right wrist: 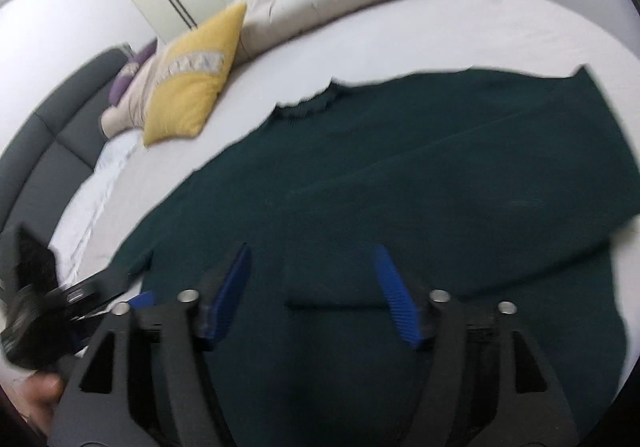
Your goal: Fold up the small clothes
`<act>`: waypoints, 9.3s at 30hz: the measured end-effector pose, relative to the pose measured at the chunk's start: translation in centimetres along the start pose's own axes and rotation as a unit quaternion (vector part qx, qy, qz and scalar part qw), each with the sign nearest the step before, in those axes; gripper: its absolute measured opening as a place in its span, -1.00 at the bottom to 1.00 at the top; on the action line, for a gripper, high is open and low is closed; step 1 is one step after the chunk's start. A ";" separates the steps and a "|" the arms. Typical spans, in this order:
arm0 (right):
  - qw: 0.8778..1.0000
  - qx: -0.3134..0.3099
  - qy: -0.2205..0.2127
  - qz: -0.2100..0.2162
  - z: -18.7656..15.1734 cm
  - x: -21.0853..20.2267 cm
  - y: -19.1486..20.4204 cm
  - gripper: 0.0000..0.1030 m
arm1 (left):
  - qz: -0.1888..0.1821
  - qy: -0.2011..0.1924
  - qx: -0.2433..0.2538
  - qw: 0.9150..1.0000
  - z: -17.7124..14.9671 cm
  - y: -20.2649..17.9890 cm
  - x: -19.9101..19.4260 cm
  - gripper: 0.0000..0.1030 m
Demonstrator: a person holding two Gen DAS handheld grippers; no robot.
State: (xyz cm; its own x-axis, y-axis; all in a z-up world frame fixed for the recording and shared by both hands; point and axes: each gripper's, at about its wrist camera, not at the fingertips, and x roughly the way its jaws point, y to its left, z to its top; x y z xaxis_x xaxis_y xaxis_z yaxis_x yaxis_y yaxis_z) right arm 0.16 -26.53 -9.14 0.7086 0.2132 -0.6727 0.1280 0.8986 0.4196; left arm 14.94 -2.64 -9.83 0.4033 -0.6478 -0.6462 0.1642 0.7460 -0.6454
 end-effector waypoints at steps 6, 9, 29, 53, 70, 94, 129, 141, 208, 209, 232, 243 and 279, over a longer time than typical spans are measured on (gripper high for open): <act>0.997 0.044 -0.051 -0.028 1.1 -6.7 -6.6 0.33 | 0.017 0.053 0.052 0.997 1.5 -4.7 7.5 0.42; 0.994 0.068 -0.071 -0.058 1.9 -8.4 -10.3 0.33 | 0.054 0.087 0.084 0.991 1.9 -6.4 11.3 0.13; 0.985 0.122 -0.051 -0.109 10.8 -3.6 -21.6 0.32 | 0.096 -0.039 0.121 0.987 6.8 -3.9 5.3 -0.83; 0.987 0.065 0.000 -0.145 15.2 3.5 -21.1 -0.90 | 0.136 -0.070 0.085 0.985 7.0 1.4 6.7 -0.83; 0.985 0.013 0.052 -0.163 9.9 1.5 -18.6 -0.36 | 0.136 -0.048 0.081 0.986 6.3 2.6 7.5 -0.81; 0.980 -0.036 -0.110 -0.162 6.4 -8.7 -9.1 0.61 | 0.189 -0.158 0.028 0.969 2.5 10.4 -12.8 0.23; 0.999 -0.021 -0.041 -0.011 -4.1 -9.9 0.4 0.48 | 0.167 -0.164 0.031 0.972 2.6 8.0 -16.2 -0.79; 0.999 0.030 0.006 -0.024 -3.3 -6.9 -4.0 0.48 | 0.133 -0.031 0.108 0.985 -4.3 0.1 1.3 -0.52; 0.992 0.026 0.090 -0.080 8.9 7.5 -5.3 -0.79 | 0.235 -0.106 0.029 0.966 7.2 10.3 -2.8 -0.58; 0.993 0.019 0.082 -0.084 9.0 6.8 -4.9 -0.79 | 0.236 -0.117 0.036 0.964 6.8 9.8 -3.5 -0.58; 0.995 0.022 0.060 -0.072 4.9 2.3 -6.4 -0.58 | 0.263 -0.064 0.110 0.956 4.1 9.5 -1.3 -0.21; 0.999 0.037 -0.019 -0.020 -2.2 -15.9 -8.2 0.35 | 0.179 -0.066 0.069 0.979 -7.8 8.1 -12.8 0.33; 0.980 0.140 0.134 -0.038 -18.9 -24.2 -19.7 0.12 | 0.108 0.065 0.008 0.992 -20.6 9.9 -16.2 -0.85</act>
State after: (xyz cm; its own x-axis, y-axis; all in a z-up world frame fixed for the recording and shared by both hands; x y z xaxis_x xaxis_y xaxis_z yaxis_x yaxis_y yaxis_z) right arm -32.64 -42.13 -12.65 0.4860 0.2761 -0.8292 0.3861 0.7834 0.4871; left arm -8.52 12.08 -14.20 0.3114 -0.4863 -0.8164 0.1017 0.8713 -0.4802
